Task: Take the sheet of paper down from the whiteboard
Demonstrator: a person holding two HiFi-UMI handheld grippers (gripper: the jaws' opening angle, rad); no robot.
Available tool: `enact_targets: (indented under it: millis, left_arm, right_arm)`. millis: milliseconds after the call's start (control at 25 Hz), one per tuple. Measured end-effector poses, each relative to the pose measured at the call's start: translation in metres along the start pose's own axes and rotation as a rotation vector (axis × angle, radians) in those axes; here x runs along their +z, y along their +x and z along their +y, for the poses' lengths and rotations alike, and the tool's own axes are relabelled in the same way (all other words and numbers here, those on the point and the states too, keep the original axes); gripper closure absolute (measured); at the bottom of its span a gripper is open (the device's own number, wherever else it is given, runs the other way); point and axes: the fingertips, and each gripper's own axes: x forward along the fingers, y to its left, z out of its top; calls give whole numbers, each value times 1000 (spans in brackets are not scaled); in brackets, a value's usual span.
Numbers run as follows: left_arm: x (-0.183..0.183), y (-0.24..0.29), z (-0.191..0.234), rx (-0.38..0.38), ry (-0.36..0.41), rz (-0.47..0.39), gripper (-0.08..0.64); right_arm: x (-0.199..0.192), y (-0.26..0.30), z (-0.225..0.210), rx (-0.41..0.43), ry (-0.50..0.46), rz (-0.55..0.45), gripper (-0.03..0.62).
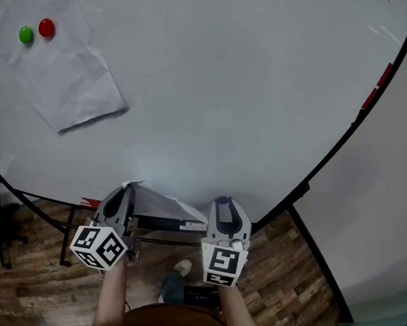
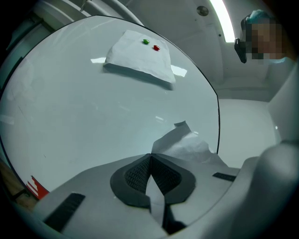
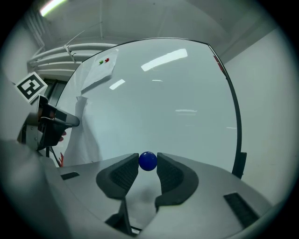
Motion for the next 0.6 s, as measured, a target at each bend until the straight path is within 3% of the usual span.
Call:
enact_targets:
  millis: [600]
  left_arm:
    - [0,-5,-2,-2,-1,3,535]
  right_arm:
    - [-3,-7,1,4,-10,14,457]
